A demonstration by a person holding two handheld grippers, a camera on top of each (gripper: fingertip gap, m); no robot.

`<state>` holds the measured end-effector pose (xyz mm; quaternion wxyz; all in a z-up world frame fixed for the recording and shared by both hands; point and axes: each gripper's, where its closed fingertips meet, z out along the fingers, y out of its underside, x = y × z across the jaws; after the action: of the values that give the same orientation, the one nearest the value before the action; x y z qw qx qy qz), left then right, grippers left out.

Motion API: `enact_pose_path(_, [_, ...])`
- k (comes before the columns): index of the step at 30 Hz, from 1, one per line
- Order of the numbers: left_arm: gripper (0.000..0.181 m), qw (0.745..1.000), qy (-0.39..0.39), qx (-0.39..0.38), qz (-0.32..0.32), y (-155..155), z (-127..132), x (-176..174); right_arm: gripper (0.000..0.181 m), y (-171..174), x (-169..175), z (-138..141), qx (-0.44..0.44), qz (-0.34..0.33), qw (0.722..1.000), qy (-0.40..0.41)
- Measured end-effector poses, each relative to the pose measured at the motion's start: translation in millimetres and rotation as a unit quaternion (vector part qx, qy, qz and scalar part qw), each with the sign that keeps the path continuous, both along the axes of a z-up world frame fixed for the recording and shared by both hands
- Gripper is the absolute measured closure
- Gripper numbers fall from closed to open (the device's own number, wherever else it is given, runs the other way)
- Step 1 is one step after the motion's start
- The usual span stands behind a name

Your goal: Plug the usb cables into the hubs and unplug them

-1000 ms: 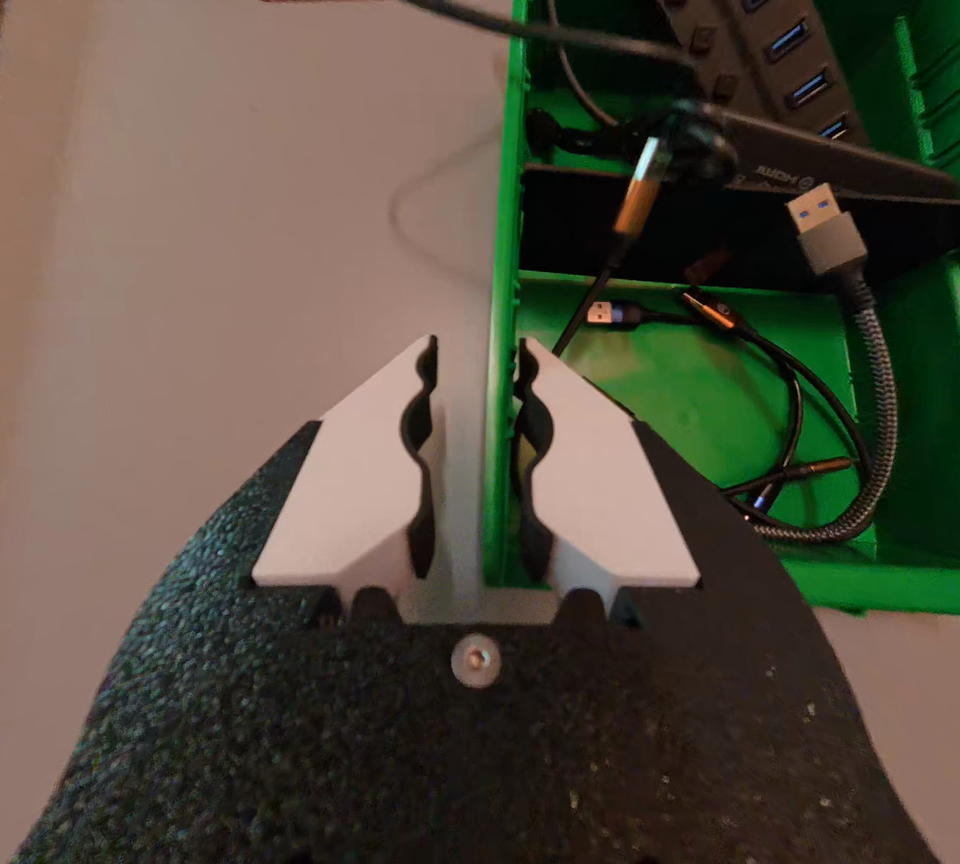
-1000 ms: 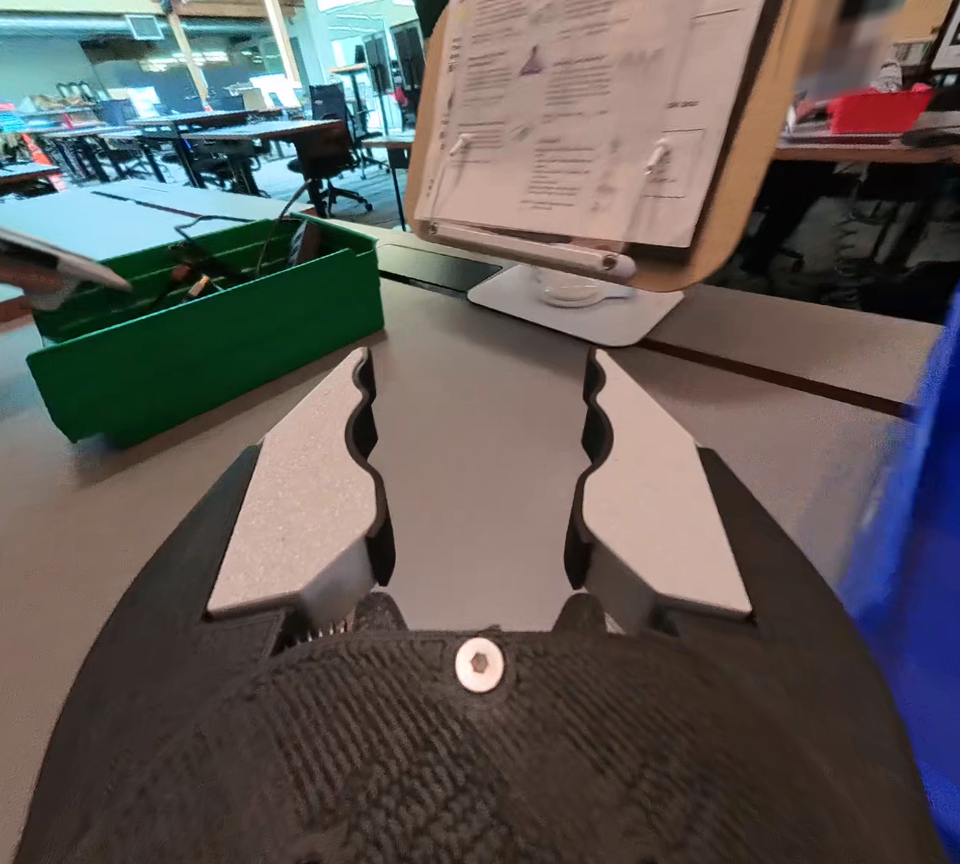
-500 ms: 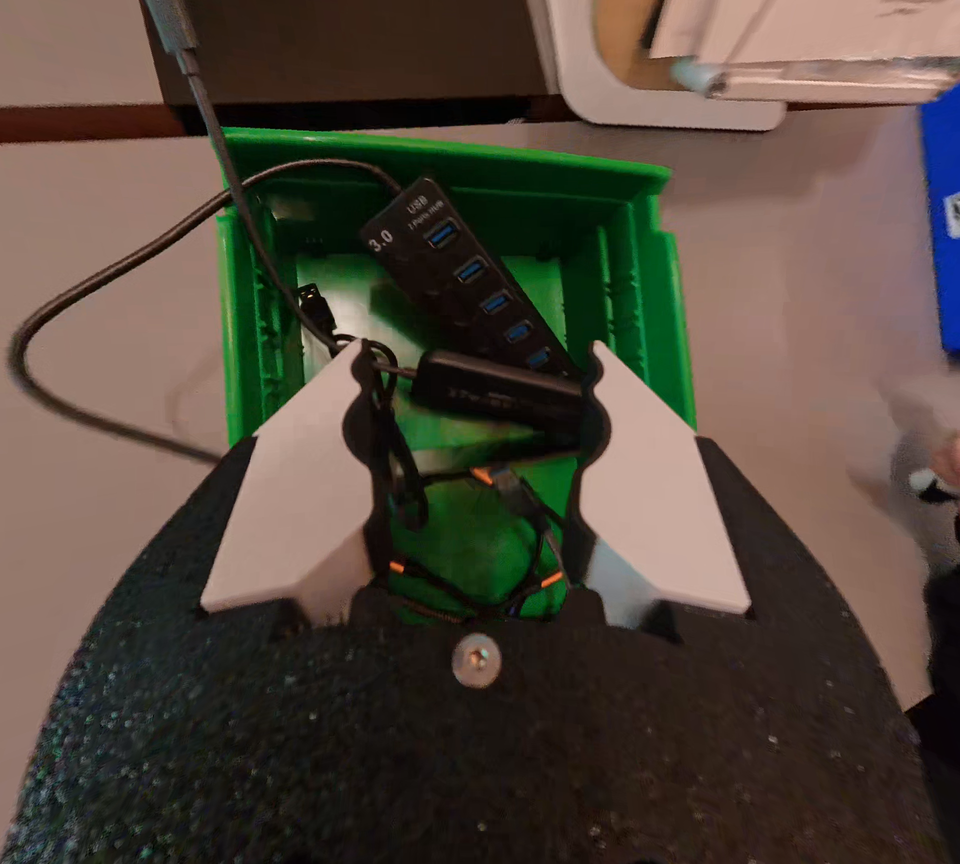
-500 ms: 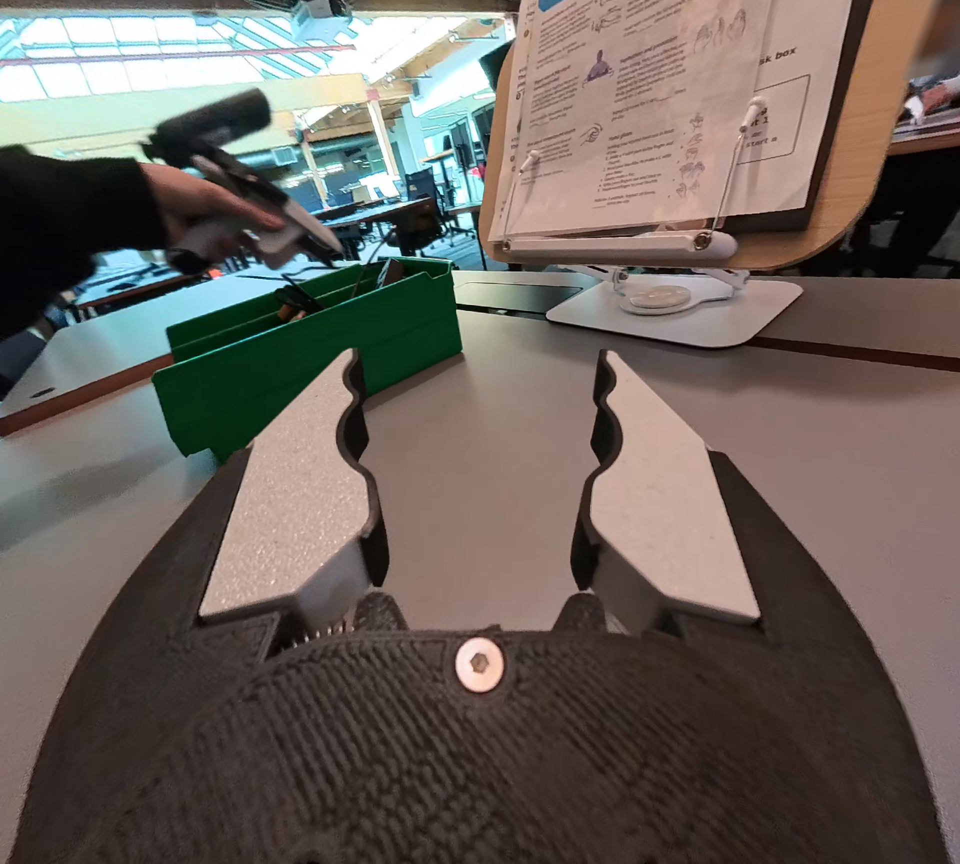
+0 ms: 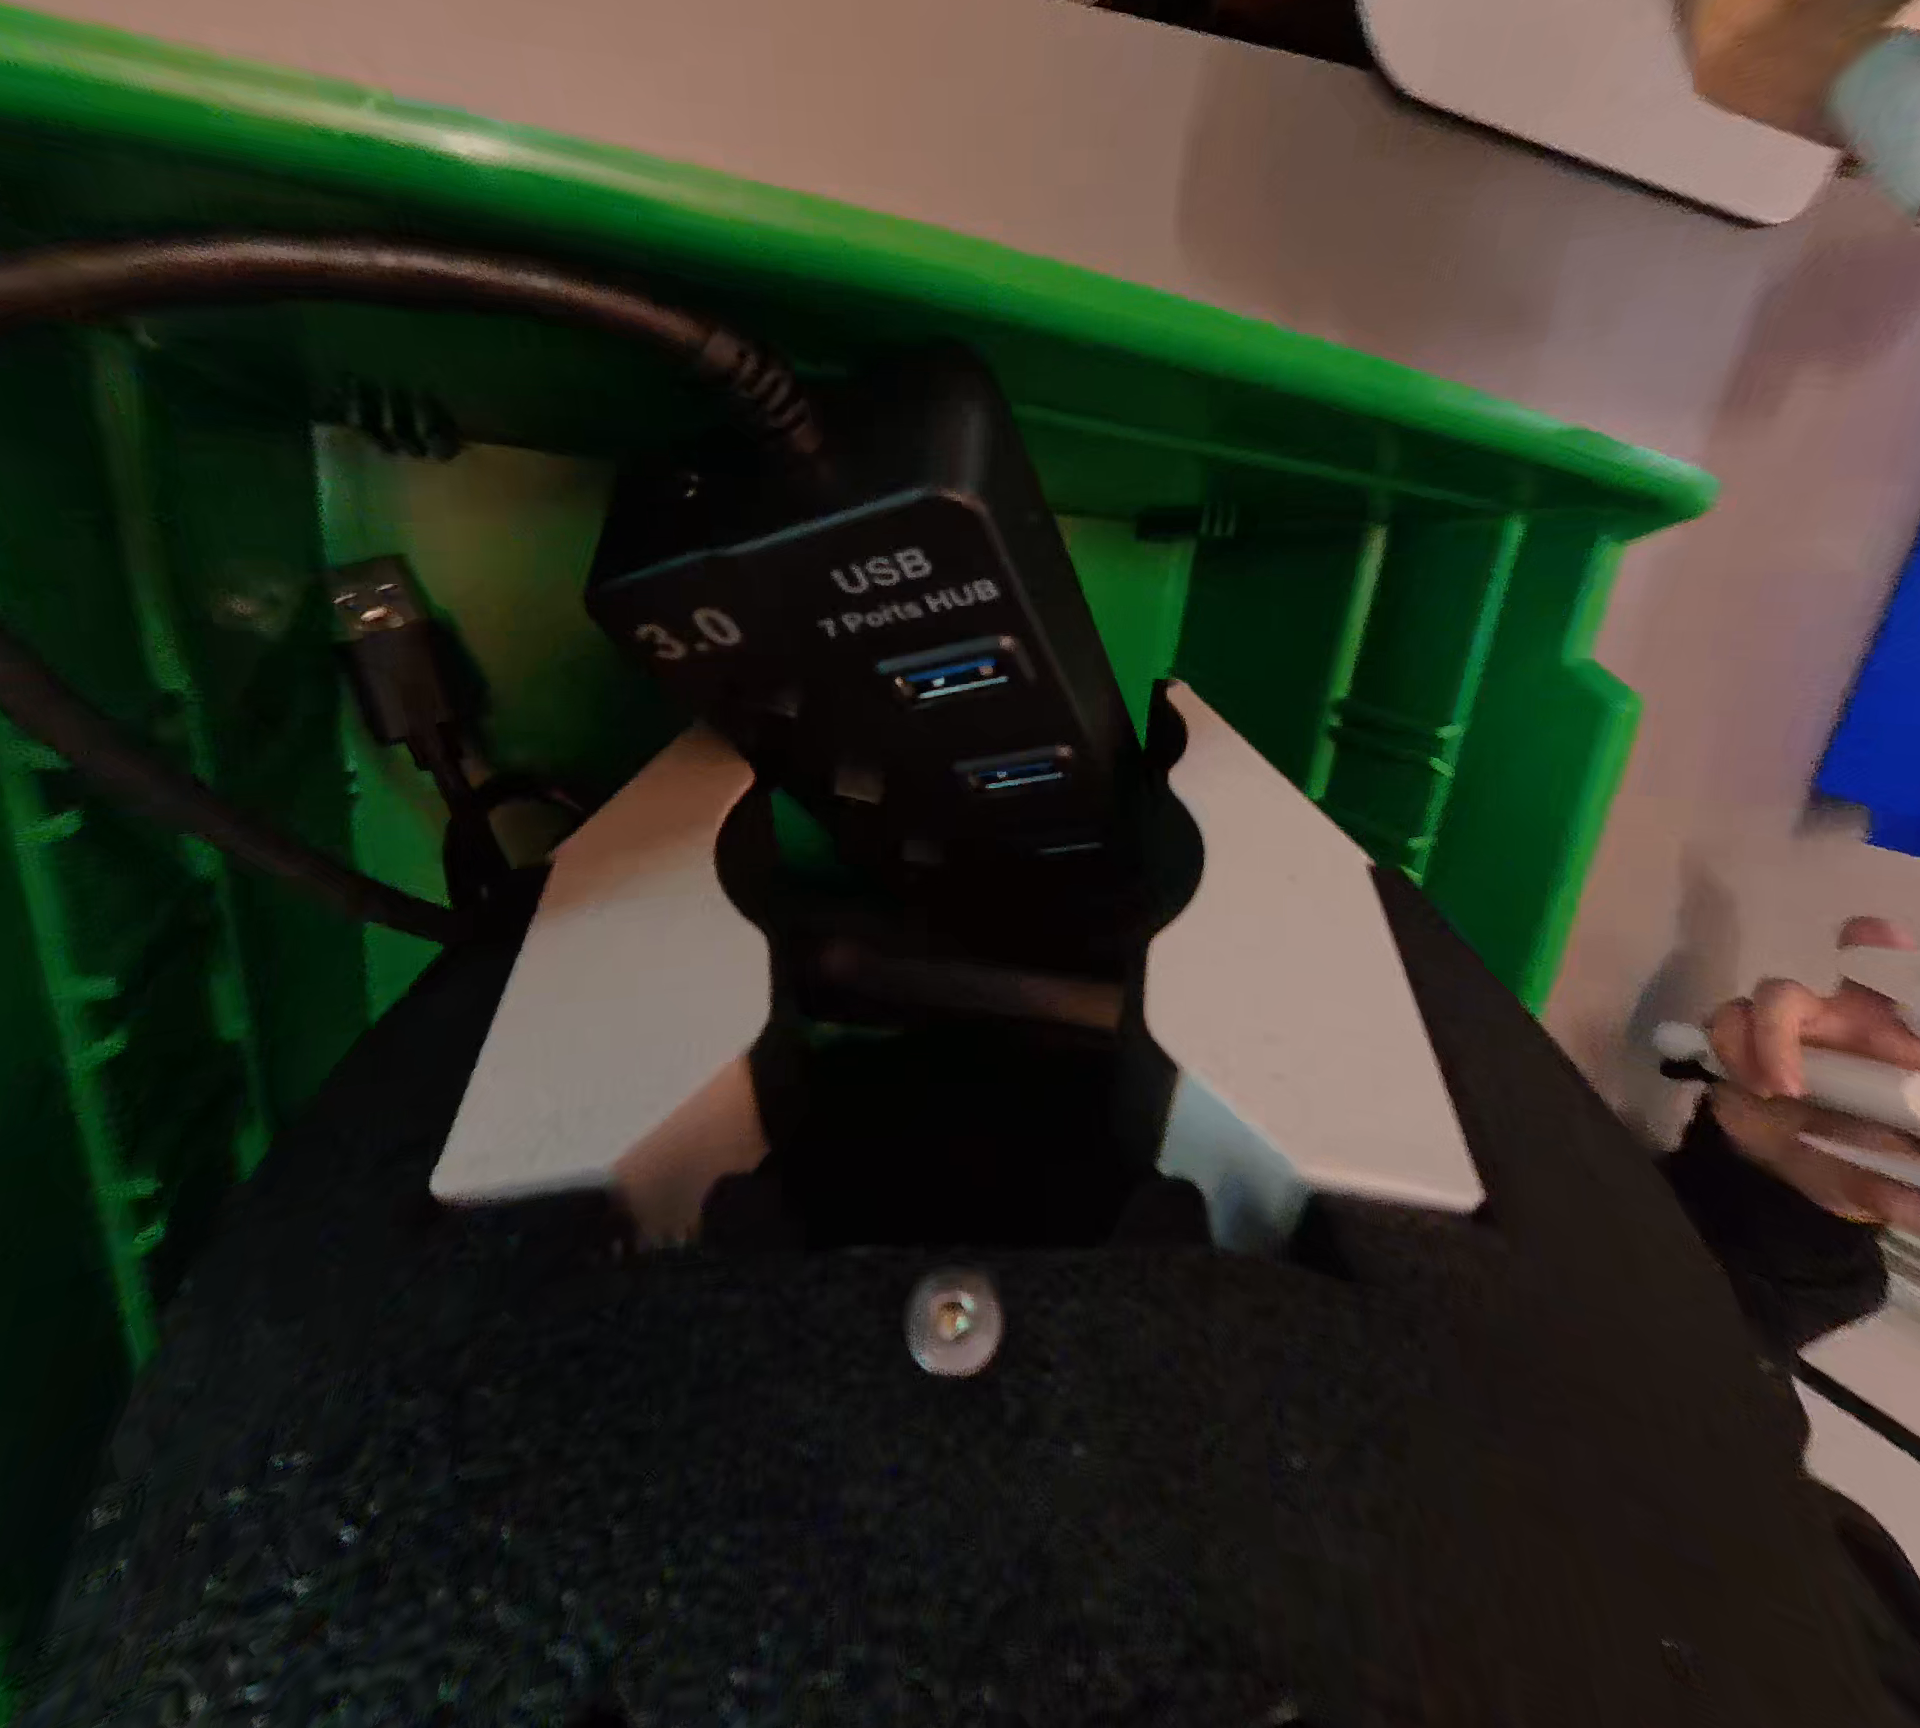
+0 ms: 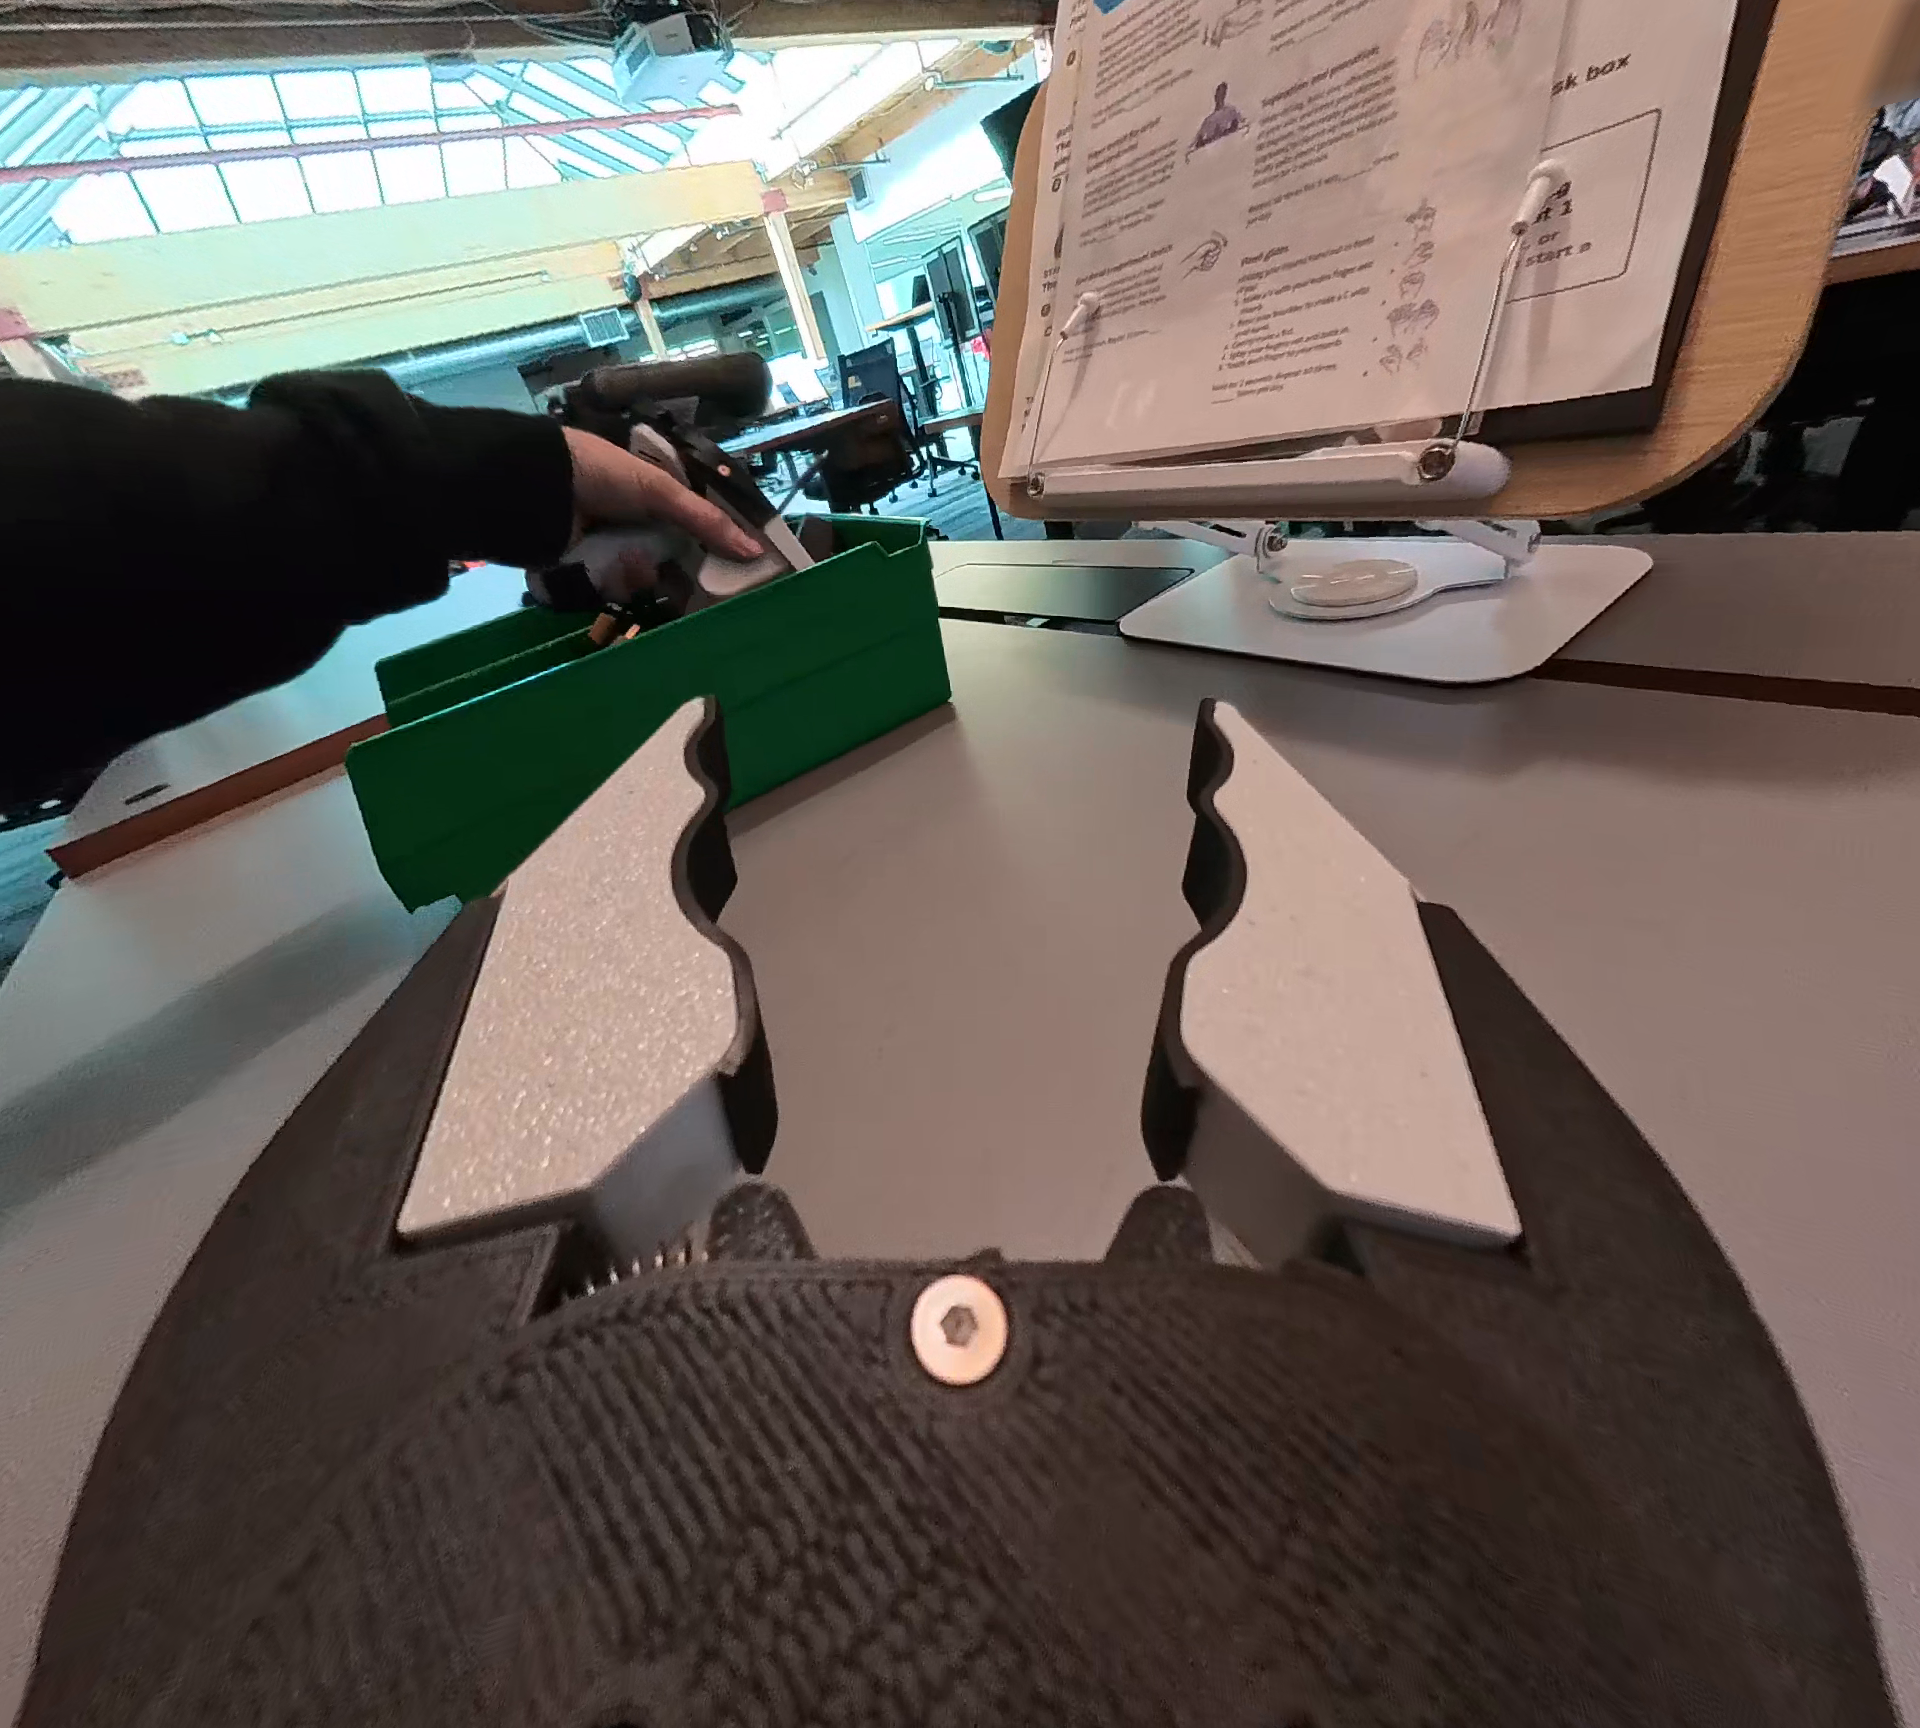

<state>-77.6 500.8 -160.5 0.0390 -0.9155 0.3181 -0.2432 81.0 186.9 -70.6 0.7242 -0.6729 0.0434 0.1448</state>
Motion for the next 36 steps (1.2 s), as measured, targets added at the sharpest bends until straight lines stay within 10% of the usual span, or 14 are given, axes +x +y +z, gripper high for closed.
enact_pose_path(7, [0.128,0.969,-0.239,0.038,-0.046,2,93,12,0.094,1,2,-3,-0.005,-0.008,1.000,-0.001])
enact_pose_path(18, [0.129,0.834,-0.491,0.202,-0.152,-46,282,-2,0.094,-3,1,6,0.017,0.000,1.000,0.005])
enact_pose_path(29, [0.129,0.682,-0.437,0.403,-0.426,-245,353,55,0.087,-26,-58,60,0.143,0.147,0.978,0.040])
enact_pose_path(33, [0.129,0.655,-0.424,0.459,-0.425,-265,375,70,0.087,-25,-47,57,0.134,0.117,0.984,0.021])
enact_pose_path(36, [0.129,0.682,-0.374,0.491,-0.392,-241,369,80,0.087,-20,-31,50,0.120,0.075,0.990,0.027])
